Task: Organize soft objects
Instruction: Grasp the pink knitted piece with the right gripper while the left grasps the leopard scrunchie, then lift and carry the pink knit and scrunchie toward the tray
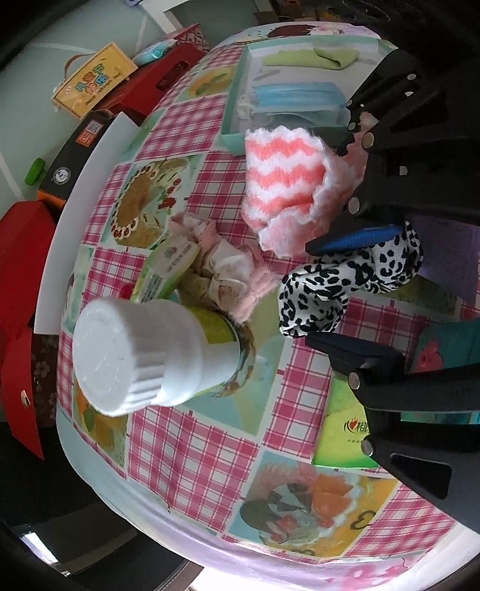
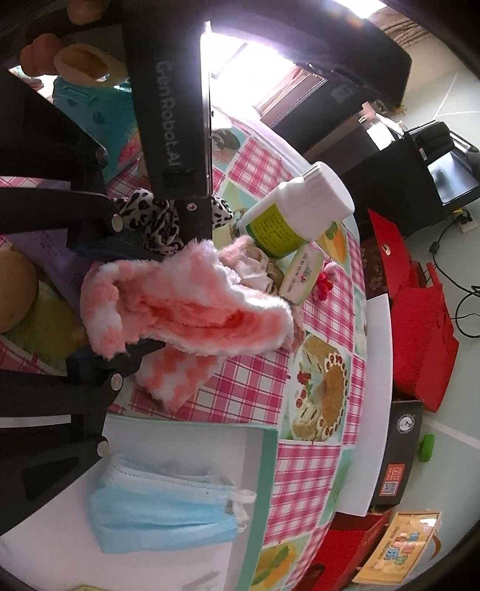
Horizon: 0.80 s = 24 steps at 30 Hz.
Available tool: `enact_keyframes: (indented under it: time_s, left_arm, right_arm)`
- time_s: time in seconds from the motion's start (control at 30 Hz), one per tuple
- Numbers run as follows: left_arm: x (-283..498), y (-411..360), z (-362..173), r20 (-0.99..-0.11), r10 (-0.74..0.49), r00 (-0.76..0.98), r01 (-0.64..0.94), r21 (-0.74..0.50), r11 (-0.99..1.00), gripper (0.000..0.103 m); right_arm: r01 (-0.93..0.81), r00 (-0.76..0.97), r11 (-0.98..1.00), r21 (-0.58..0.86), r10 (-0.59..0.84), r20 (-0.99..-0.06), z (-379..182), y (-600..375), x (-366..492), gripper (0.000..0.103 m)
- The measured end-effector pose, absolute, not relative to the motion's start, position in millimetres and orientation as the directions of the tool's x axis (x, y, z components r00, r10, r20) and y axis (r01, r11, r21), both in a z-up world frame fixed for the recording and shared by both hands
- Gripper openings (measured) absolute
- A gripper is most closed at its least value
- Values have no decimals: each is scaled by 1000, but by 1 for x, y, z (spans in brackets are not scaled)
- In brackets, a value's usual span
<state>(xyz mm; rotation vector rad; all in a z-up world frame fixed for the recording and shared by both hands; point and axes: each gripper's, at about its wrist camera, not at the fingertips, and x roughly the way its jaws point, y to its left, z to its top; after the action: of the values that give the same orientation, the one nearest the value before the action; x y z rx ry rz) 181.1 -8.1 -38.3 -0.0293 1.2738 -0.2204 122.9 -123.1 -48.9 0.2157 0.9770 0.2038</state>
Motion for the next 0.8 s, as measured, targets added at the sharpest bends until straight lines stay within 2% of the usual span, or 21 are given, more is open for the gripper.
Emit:
enact_keyframes:
  time_s: [0.4,0.8]
  left_arm:
    - [181,-10,-39,-939,-188,286,154,-148,977,24]
    - [179,-5,-22,-917,-211,337,152,-168,974,21]
  right_arm:
    - [-70,548,958,279,270,-791,-50,-123,123,27]
    - [-82,584,955,284,277,-763,-34,-126,117,23]
